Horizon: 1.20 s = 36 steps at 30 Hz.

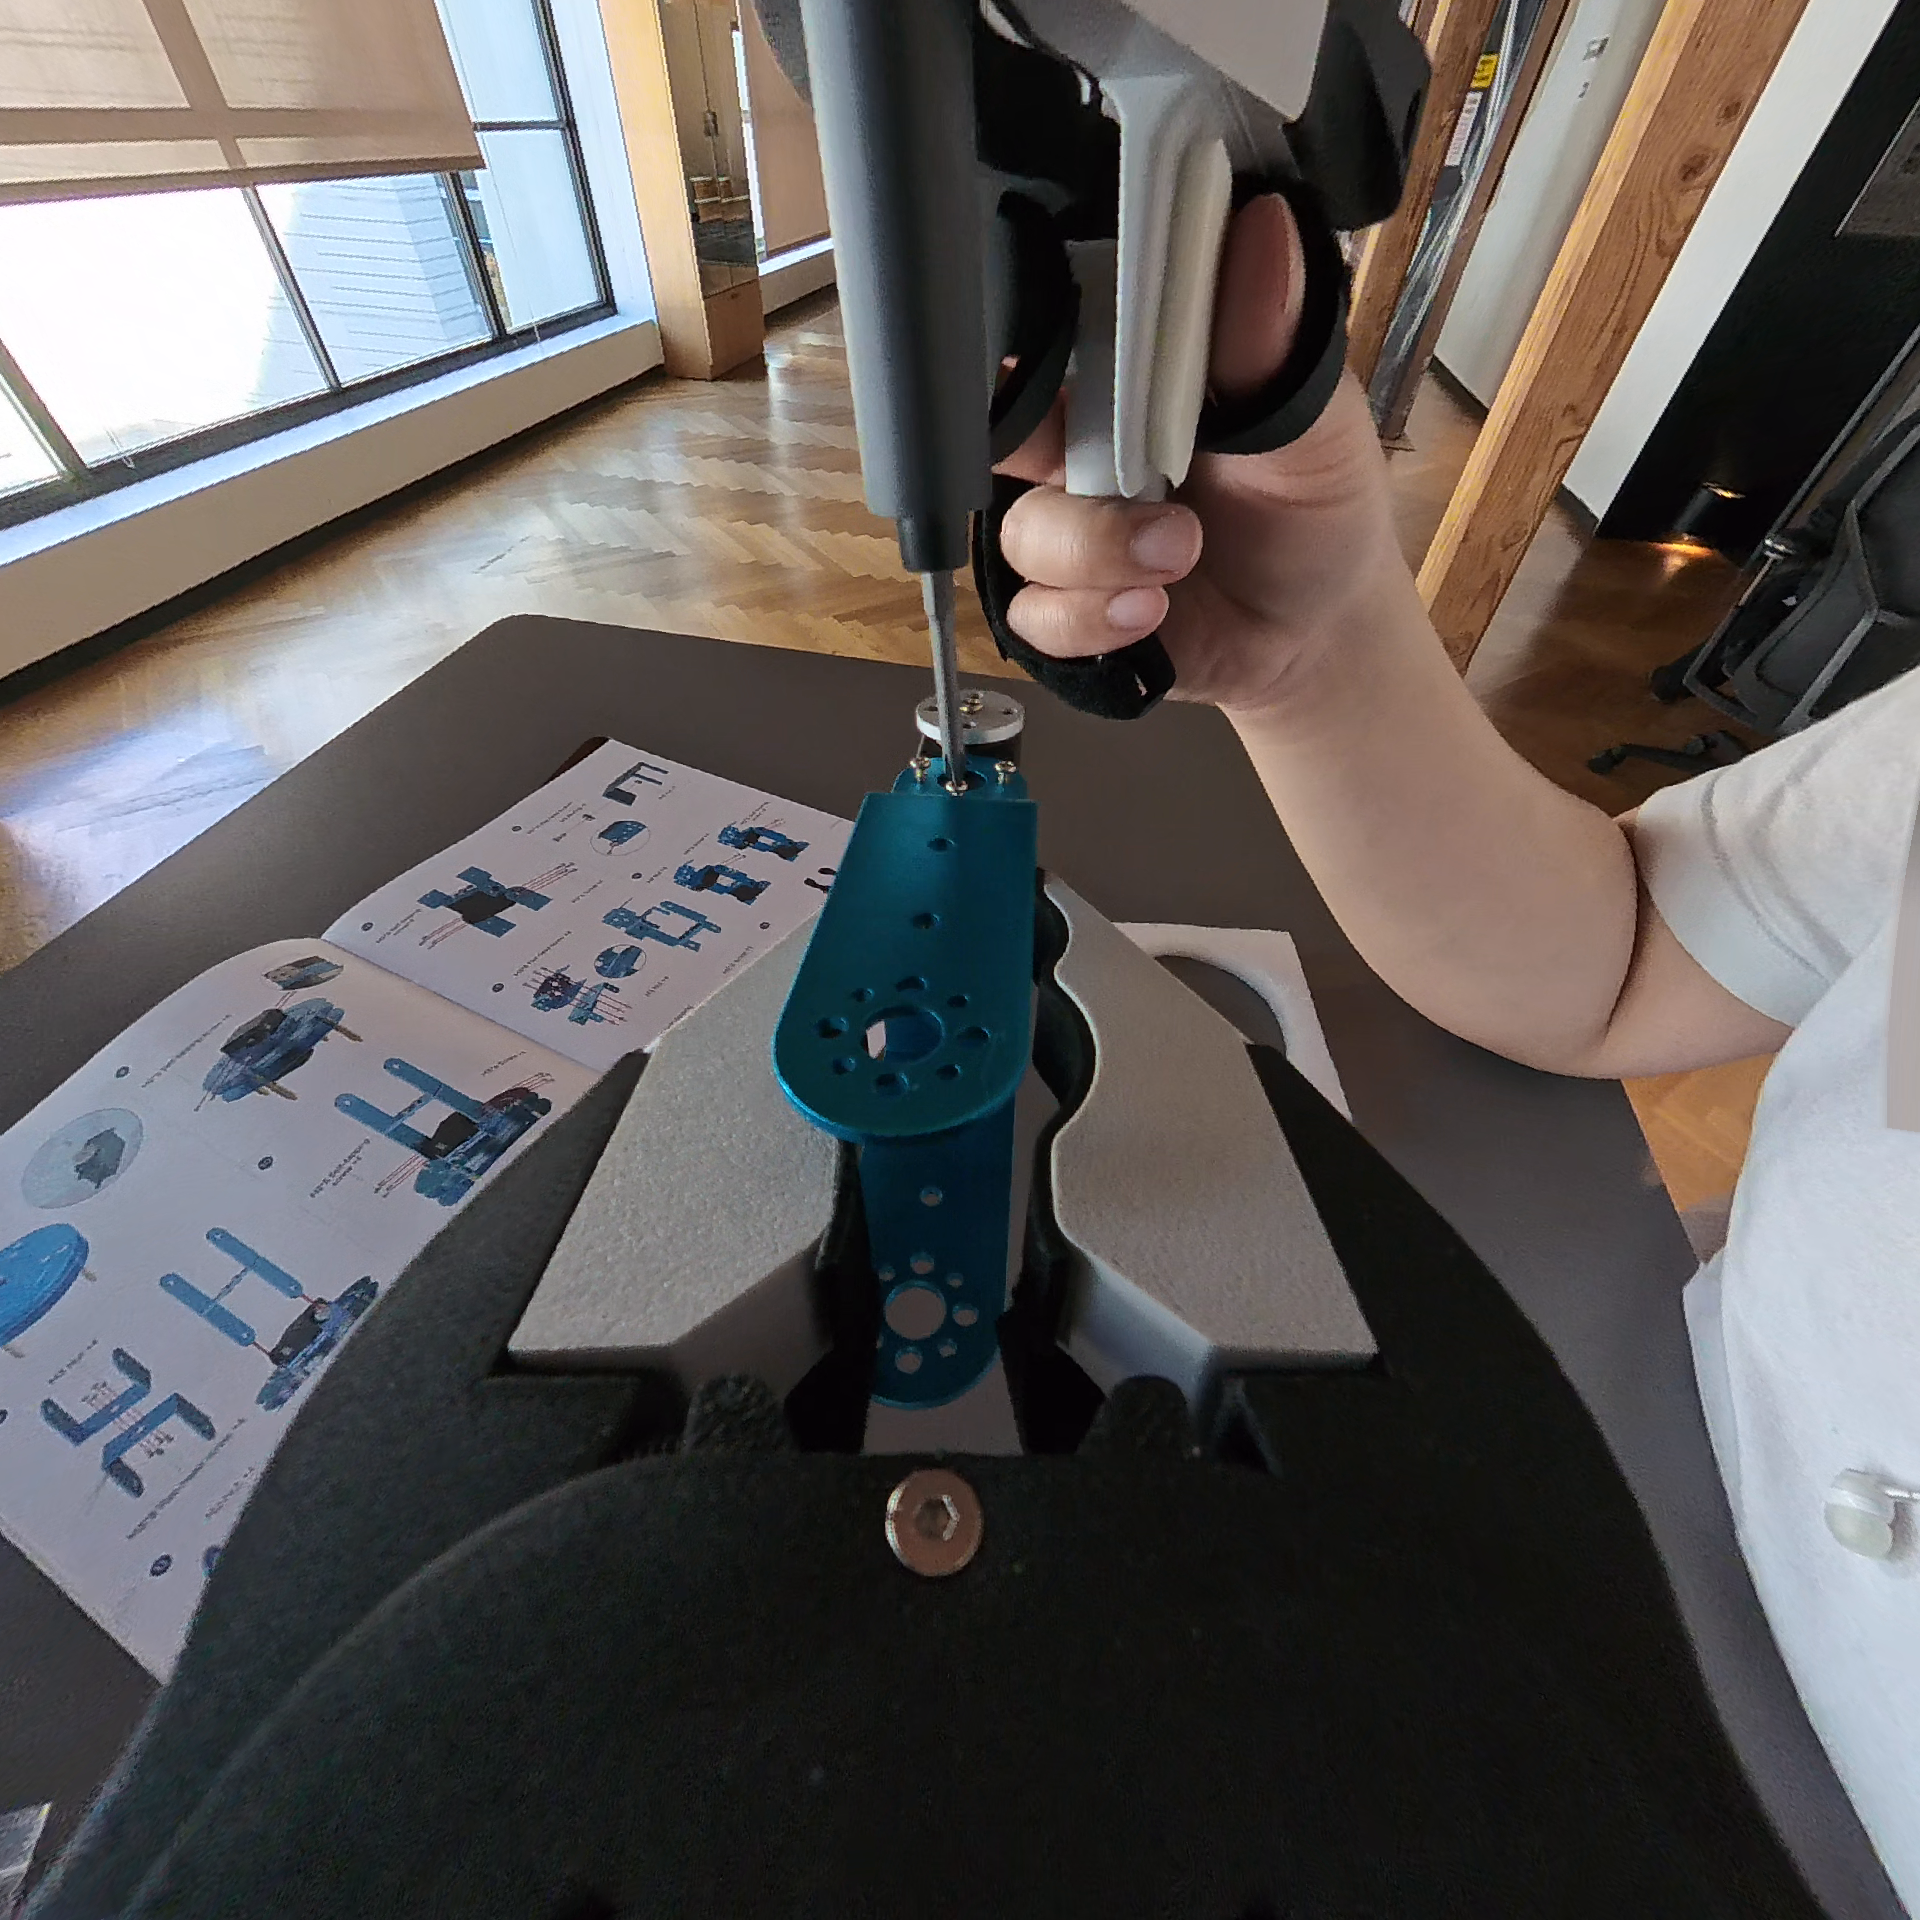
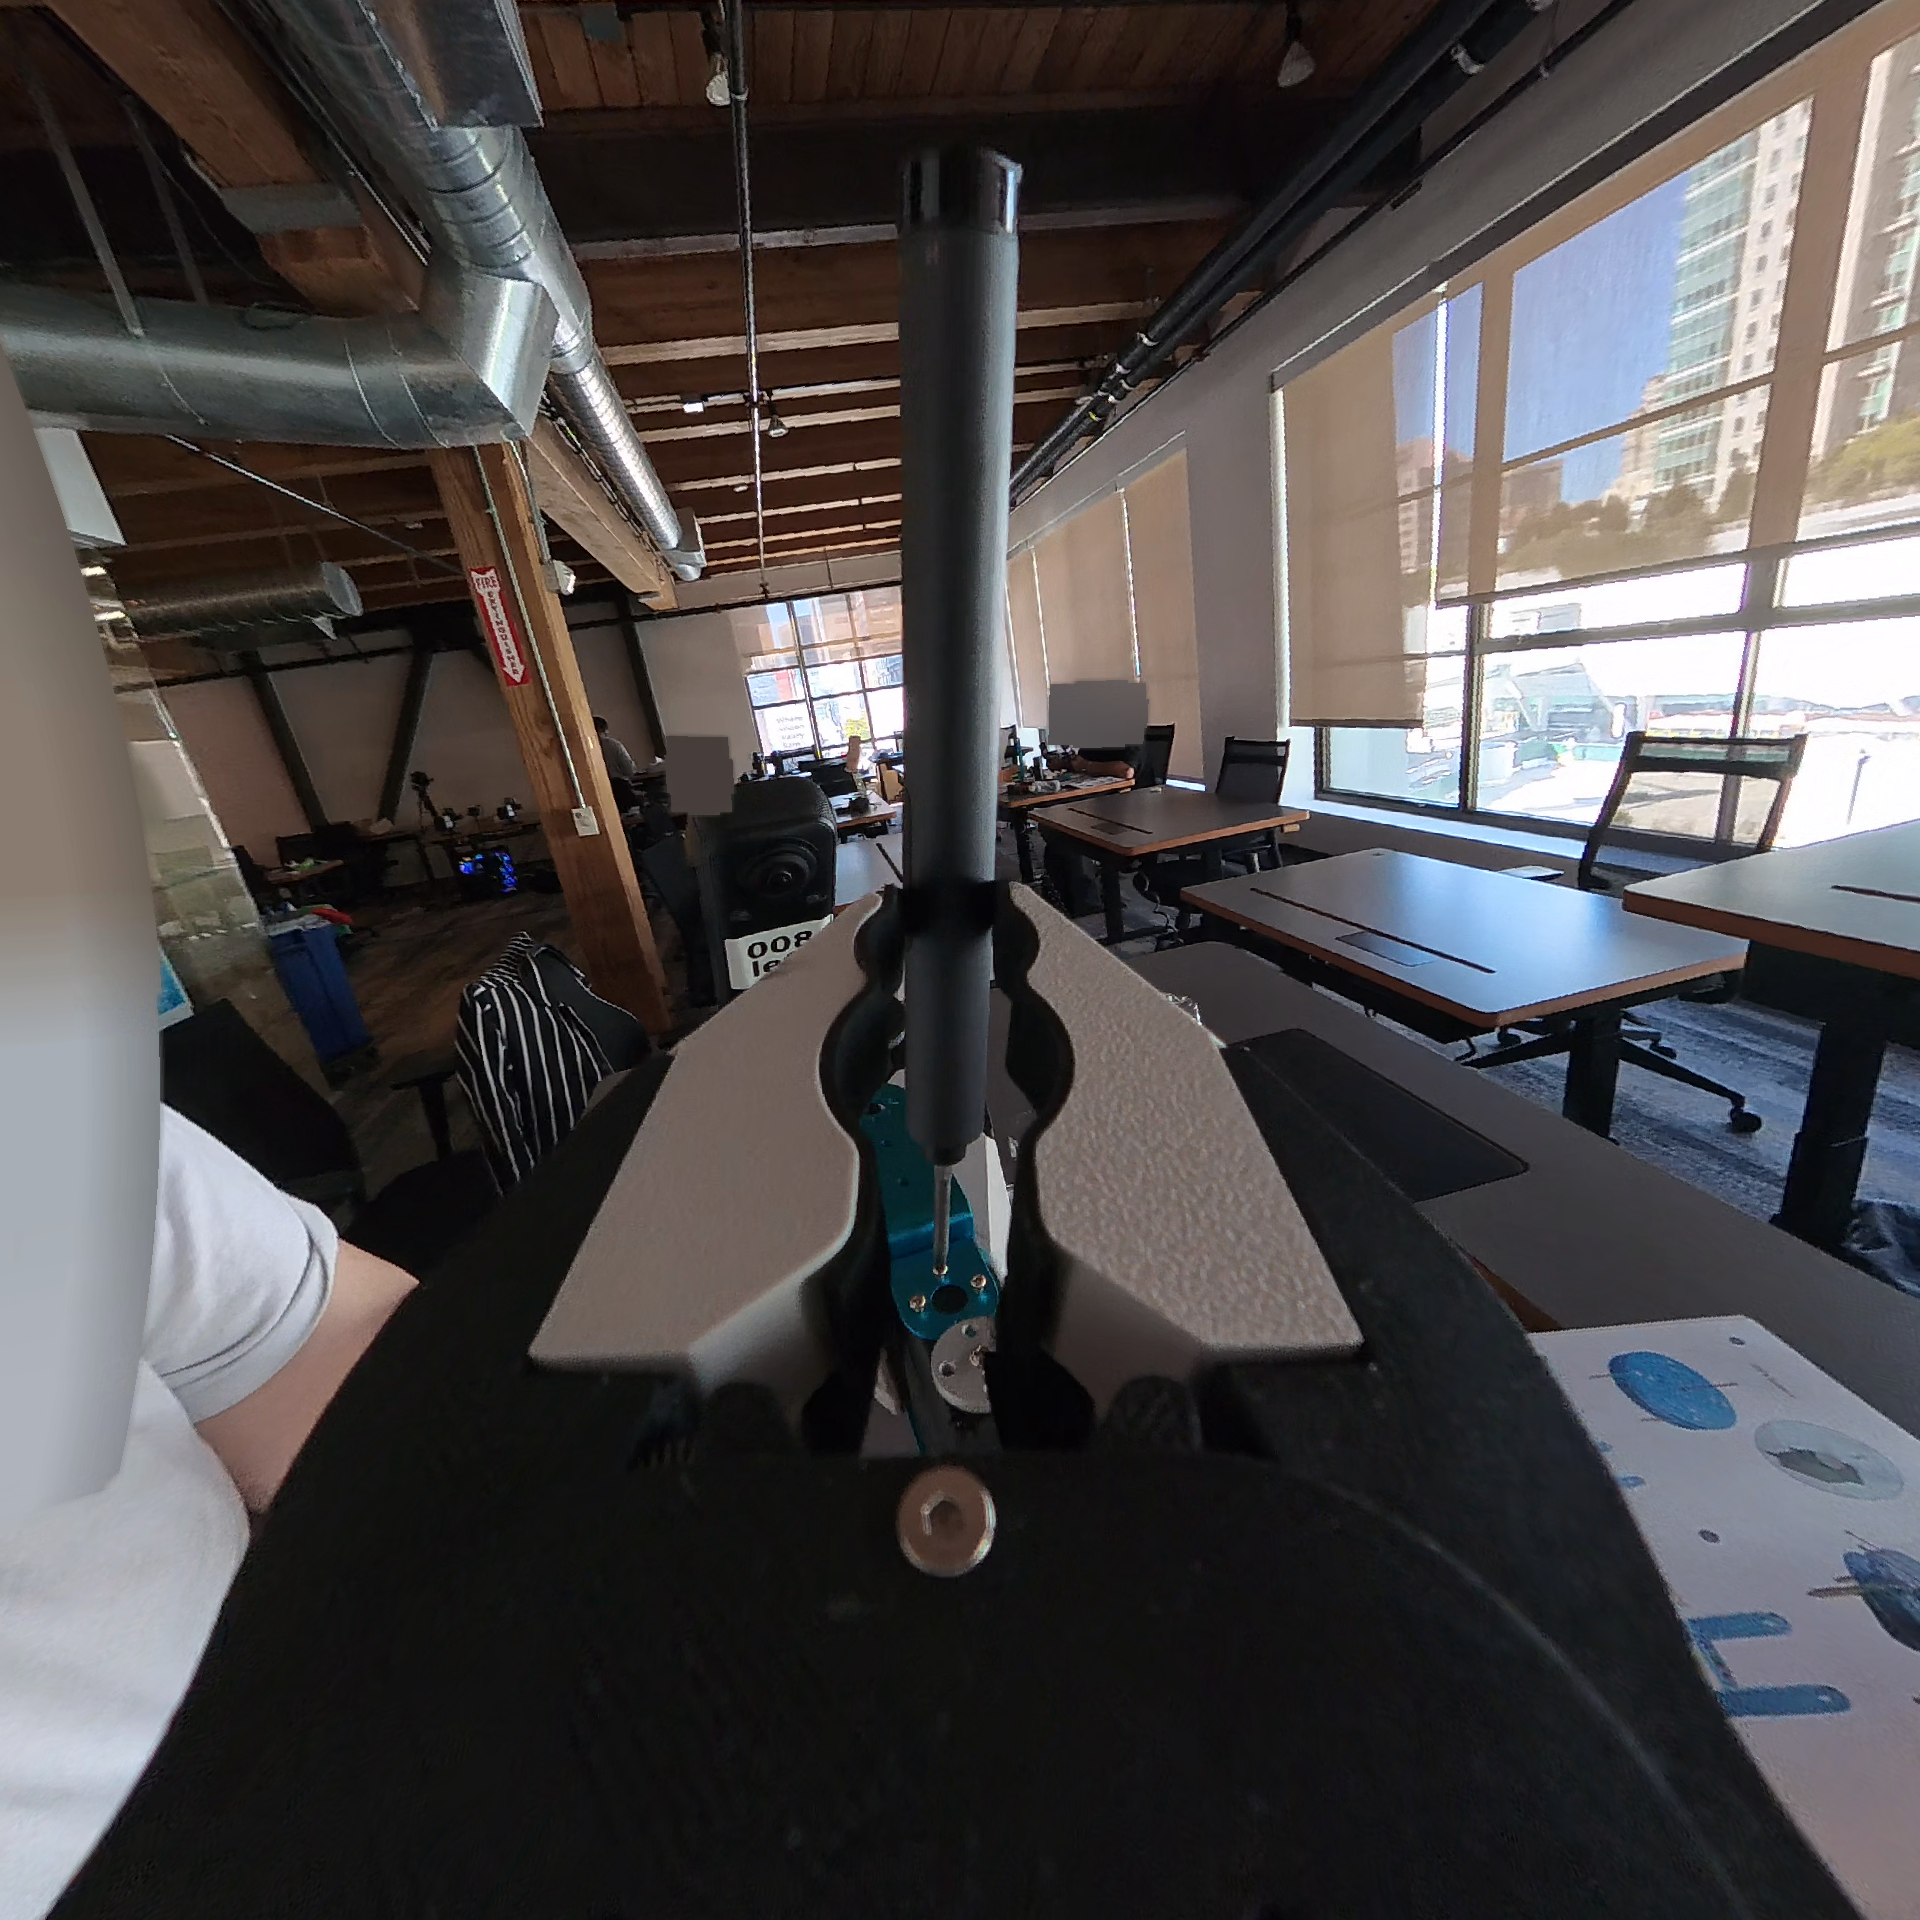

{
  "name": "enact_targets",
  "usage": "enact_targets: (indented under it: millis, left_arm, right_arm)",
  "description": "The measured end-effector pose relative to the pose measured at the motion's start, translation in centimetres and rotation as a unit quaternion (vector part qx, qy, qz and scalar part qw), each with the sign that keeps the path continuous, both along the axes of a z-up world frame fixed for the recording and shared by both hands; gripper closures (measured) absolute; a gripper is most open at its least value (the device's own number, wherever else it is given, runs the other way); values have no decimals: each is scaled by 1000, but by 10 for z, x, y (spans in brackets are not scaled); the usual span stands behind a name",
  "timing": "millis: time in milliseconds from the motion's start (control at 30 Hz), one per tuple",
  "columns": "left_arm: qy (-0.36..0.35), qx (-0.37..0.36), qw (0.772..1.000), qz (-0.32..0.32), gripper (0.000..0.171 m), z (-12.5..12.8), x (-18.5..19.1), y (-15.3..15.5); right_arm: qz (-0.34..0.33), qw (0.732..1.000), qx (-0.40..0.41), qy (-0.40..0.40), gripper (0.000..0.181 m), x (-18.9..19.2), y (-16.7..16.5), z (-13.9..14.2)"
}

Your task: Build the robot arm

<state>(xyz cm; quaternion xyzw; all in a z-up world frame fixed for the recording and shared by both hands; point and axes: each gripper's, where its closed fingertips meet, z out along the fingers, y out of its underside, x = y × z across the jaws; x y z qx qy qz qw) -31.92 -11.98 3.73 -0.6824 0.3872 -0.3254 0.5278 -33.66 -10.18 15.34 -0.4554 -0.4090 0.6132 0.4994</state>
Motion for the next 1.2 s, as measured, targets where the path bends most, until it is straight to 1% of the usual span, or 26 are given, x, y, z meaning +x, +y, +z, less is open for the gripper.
enact_targets:
  millis: [333, 467, 533, 633, 700, 767, 833, 867, 933, 967, 1033, 1133, 1200]
  left_arm:
    - [-3, -13, 1000, 3, 145, -2, 3, 1]
    - [22, -23, 999, -7, 145, -13, 13, -3]
    - [17, -43, 999, -23, 145, -23, 30, -9]
    - [-12, -110, 992, -62, 144, -49, 72, -26]
    - [-6, -165, 984, -62, 144, -78, 102, -34]
    - [10, -204, 977, -53, 145, -105, 129, -40]
    - [26, -249, 967, -46, 145, -127, 149, -45]
    - [27, -259, 965, -36, 145, -135, 156, -44]
    - [34, -260, 965, -23, 145, -147, 167, -41]
    - [30, -243, 969, -21, 145, -149, 172, -39]
    - [21, -216, 976, 8, 145, -153, 179, -31]
    - [61, -200, 977, 47, 144, -171, 183, -26]
    - [80, -174, 980, 55, 145, -172, 186, -27]
  right_arm:
    - [-11, 1000, -3, -10, 165, 1, 4, -3]
    - [-27, 999, 4, 18, 165, 15, -1, 13]
    - [-49, 998, 15, 33, 166, 37, -7, 22]
    - [-113, 993, 37, 25, 166, 85, -10, 25]
    - [-155, 987, 41, 5, 166, 120, -10, 19]
    - [-181, 983, 32, -7, 166, 153, -12, 12]
    - [-187, 982, 21, -15, 166, 180, -14, 1]
    - [-185, 982, 18, -18, 166, 191, -15, -6]
    - [-173, 985, 13, -17, 166, 208, -14, -17]
    - [-160, 987, 6, -15, 166, 215, -13, -22]
    - [-126, 992, -18, -14, 166, 226, -10, -34]
    - [-88, 995, -36, -27, 166, 240, -7, -53]
    - [-78, 996, -29, -35, 166, 249, -6, -62]
